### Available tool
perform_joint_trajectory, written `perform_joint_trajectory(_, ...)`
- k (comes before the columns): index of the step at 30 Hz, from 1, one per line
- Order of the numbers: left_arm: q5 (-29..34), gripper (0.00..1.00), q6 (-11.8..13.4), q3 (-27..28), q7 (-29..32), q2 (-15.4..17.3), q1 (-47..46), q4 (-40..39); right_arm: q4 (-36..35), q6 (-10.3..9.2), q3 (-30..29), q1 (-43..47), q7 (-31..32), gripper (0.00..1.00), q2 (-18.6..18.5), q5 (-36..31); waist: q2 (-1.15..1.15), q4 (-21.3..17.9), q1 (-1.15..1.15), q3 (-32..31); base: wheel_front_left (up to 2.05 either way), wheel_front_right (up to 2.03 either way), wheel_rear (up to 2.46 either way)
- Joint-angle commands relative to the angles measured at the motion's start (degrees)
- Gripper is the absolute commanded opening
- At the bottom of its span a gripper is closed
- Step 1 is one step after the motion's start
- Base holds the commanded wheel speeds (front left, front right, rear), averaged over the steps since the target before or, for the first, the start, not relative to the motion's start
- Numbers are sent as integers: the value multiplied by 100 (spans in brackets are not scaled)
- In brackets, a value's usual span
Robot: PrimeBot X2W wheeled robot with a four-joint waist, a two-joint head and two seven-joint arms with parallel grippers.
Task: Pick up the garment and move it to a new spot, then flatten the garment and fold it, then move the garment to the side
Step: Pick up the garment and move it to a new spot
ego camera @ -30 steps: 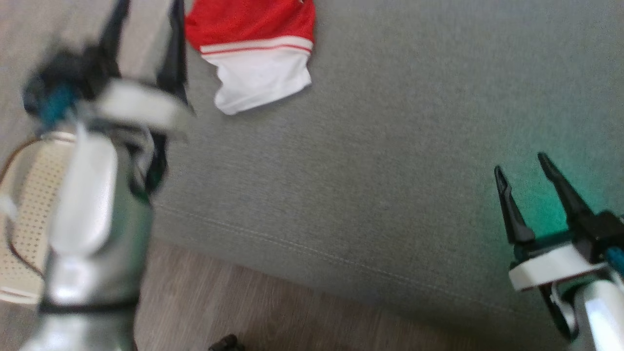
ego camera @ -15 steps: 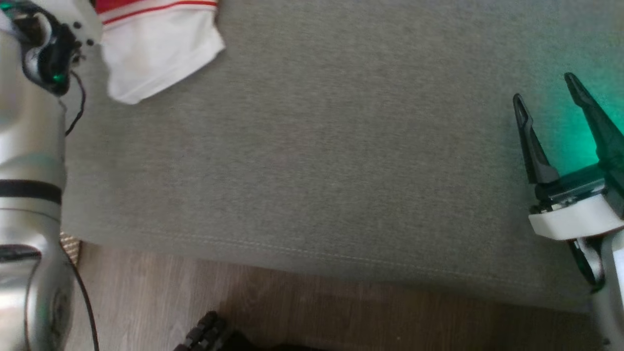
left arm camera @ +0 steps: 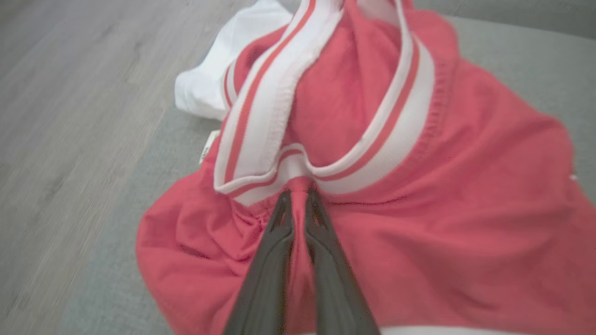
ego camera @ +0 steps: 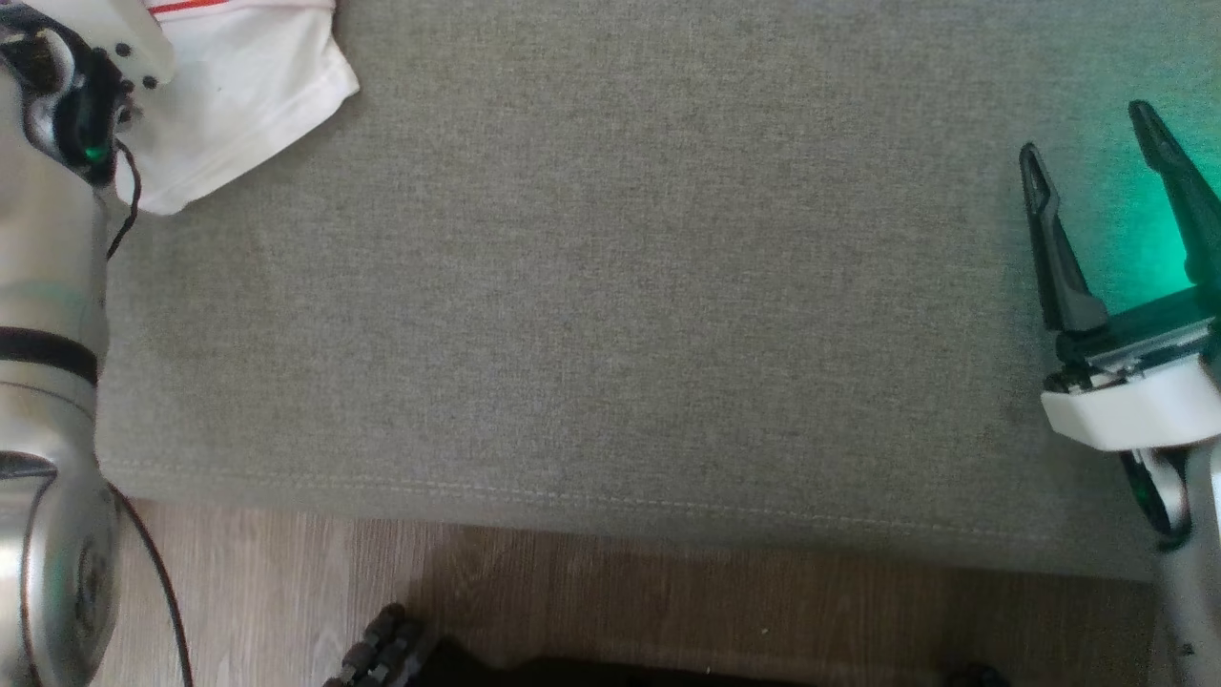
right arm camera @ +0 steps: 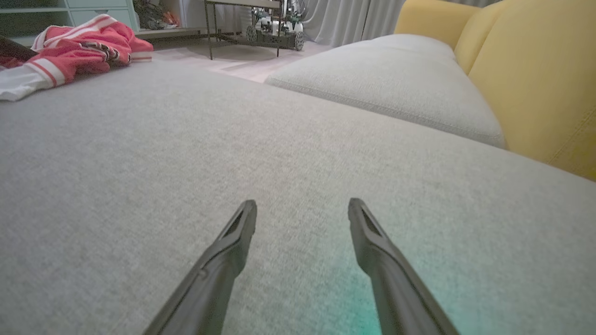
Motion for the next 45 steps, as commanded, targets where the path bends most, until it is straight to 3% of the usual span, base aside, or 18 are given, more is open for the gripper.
perform_joint_trajectory(1, -42, 0, -33, 12, -320, 330, -41, -173, -168, -2, 114, 31, -37, 100, 54, -9, 0, -12, 0, -111, 0, 0, 0)
perform_joint_trajectory(7, -281, 0, -38, -607, -1135, 338, 39, -592, -56, -2, 104, 26, -37, 100, 260, 46, 0, -44, 0, -586, 0, 0, 0)
perform_joint_trajectory(15, -880, 0, -39, -1536, -1428, 433, 186, -1597, 24, -2, 23, 159, -37, 100, 677, 111, 0, -260, 0, -1303, 0, 0, 0)
perform_joint_trajectory(25, -1563, 0, -39, -2526, -1173, 750, 412, -3102, 53, -2, 99, 210, -37, 100, 1200, 215, 0, -1241, 0, -1872, 0, 0, 0)
perform_joint_trajectory(35, -1614, 0, 84, -2999, -782, 387, 632, -3793, -87, -2, 26, 85, -37, 100, 1328, 515, 0, -2371, 0, -1866, 0, 0, 0)
perform_joint_trajectory(45, -1228, 0, 296, -3685, -1055, -200, 1231, -2938, -270, -2, 171, 31, -37, 100, 1331, 822, 0, -2836, 0, -1457, 0, 0, 0)
